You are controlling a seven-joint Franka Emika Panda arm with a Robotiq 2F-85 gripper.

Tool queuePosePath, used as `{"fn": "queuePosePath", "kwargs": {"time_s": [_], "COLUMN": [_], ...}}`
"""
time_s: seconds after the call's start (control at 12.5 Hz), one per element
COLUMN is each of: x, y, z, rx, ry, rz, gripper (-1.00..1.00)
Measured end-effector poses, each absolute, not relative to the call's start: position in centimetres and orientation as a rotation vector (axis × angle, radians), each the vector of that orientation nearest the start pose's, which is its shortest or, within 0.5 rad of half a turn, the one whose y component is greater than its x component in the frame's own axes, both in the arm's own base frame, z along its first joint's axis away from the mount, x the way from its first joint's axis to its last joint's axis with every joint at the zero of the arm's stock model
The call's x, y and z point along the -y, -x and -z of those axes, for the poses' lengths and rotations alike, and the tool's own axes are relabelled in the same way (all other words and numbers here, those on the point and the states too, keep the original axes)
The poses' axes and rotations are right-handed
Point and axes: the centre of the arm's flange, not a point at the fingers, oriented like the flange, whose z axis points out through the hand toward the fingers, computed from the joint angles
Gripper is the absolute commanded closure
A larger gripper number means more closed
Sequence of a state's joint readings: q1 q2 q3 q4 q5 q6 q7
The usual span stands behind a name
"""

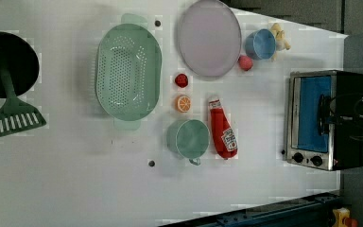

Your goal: Flap open oven.

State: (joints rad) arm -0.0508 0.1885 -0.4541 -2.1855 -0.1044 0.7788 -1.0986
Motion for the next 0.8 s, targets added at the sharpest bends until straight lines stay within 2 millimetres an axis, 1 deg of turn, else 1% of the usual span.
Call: {"fn": "queuePosePath", "kwargs": {"time_s": [0.32, 0.48, 0.56, 0.8], "x": [26.6, 26.2, 25.7, 22.4], "y": [-48.2, -48.4, -48.7, -49.7], "z": [-31.0, -30.9, -30.8, -29.9], "rx": [-0.165, -0.138, -0.102, -0.015], "ry": [3.286, 3.294, 3.312, 3.405], "rz": [-0.111, -0.115, -0.132, -0.199], "gripper": [0.65, 0.65, 0.65, 0.65]}}
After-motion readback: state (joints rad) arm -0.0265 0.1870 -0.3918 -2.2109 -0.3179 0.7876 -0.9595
